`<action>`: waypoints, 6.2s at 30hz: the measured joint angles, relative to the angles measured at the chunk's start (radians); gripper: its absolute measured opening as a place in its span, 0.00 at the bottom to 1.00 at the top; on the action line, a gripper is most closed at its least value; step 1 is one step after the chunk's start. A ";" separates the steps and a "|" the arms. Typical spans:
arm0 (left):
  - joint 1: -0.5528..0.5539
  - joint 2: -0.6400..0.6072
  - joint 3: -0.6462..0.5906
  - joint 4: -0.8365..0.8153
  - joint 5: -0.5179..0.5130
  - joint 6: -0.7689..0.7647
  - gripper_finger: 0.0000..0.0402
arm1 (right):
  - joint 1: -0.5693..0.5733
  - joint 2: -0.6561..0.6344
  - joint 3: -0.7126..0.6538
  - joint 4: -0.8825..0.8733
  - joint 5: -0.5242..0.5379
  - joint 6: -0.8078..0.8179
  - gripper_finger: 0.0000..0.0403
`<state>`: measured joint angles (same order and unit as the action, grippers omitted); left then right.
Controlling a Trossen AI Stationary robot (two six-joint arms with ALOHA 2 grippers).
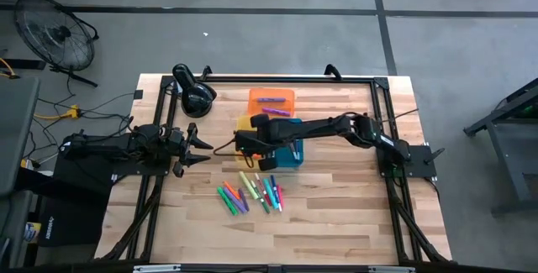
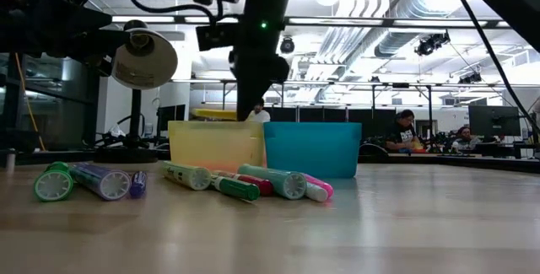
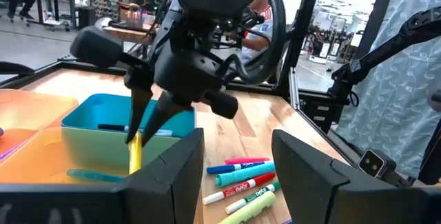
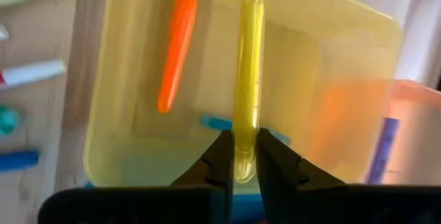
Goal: Pick & Place Markers
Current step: Put the yellow pen into the yellow bin, then put the pink pen into the yellow bin
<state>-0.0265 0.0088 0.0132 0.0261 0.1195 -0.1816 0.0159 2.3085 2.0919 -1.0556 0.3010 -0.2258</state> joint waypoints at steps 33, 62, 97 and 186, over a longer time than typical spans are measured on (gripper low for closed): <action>0.000 0.000 0.000 0.000 0.000 0.000 0.42 | 0.007 0.000 -0.029 0.044 -0.039 0.043 0.23; 0.000 0.000 0.000 0.000 0.000 0.000 0.42 | 0.281 -0.029 -0.028 -0.106 -0.110 0.734 0.26; 0.000 0.000 0.000 0.000 0.000 0.000 0.42 | 0.312 0.031 -0.148 -0.153 -0.161 1.304 0.47; 0.000 0.000 0.000 0.000 0.000 0.000 0.42 | 0.305 0.027 -0.144 -0.065 -0.125 1.318 0.46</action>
<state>-0.0264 0.0087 0.0132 0.0261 0.1195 -0.1814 0.3206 2.3356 1.9484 -1.1206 0.1764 1.0920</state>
